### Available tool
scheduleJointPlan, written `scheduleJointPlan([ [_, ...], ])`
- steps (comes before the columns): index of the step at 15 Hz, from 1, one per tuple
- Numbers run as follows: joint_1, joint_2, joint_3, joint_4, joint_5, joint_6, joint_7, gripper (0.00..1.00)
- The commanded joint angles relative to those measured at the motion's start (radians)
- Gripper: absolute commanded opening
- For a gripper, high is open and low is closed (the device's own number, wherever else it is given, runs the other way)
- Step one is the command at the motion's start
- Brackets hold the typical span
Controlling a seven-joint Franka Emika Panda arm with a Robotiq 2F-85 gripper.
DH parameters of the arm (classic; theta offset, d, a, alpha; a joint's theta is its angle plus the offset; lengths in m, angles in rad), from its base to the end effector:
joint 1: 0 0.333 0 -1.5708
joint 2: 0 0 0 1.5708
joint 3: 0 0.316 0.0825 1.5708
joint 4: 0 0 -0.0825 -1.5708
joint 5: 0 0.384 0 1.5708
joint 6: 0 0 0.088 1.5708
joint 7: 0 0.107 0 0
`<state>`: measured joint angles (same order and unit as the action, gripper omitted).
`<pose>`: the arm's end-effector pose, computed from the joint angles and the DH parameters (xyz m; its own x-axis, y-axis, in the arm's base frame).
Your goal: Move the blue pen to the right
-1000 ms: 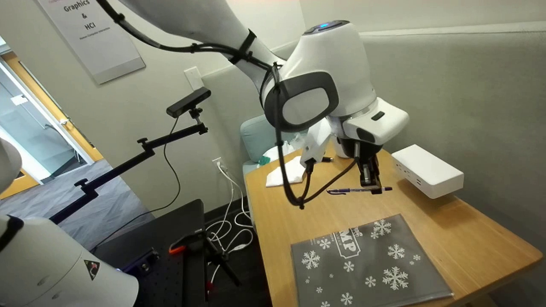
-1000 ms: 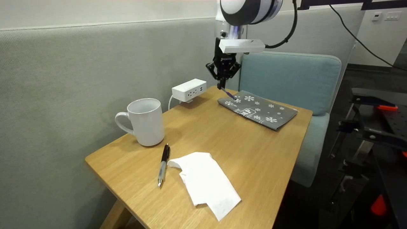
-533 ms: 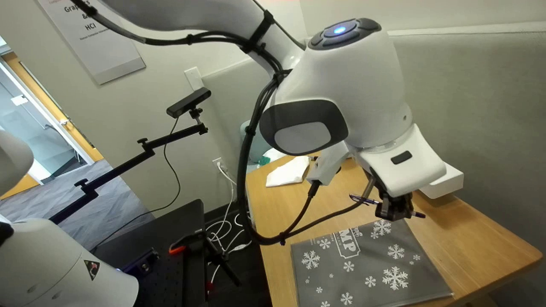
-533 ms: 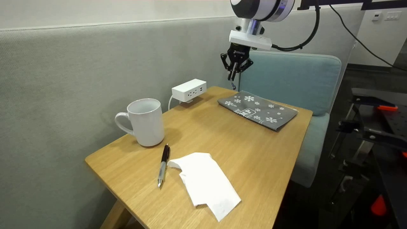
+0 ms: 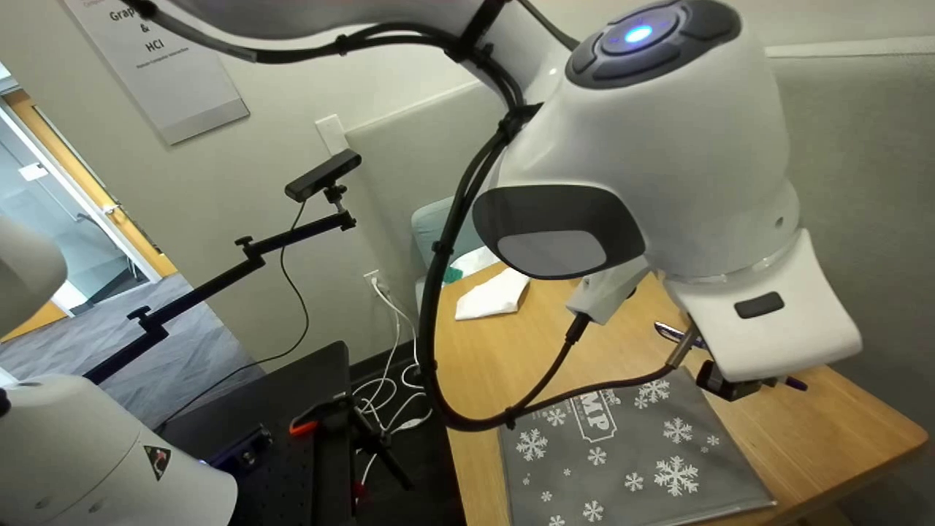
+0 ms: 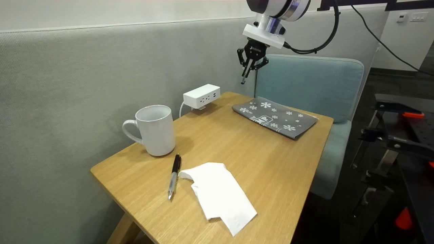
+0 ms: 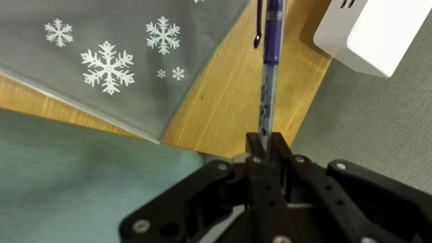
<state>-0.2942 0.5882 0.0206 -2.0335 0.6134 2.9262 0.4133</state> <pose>0.5796 -0.2007 0.1761 0.2803 -0.9574 0.0691 -0.8908 -0.2862 -0.3528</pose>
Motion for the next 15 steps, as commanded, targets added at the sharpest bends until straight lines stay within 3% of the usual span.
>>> scheduleJointPlan([
  [1,0.020,0.002,-0.017,0.005,0.019,-0.007,-0.012,0.11],
  [2,0.021,0.003,-0.017,0.006,0.019,-0.007,-0.012,0.03],
  [8,0.014,0.101,-0.052,0.124,0.019,-0.026,0.028,0.03],
  [15,-0.024,0.267,-0.006,0.308,0.025,-0.034,0.002,0.03],
])
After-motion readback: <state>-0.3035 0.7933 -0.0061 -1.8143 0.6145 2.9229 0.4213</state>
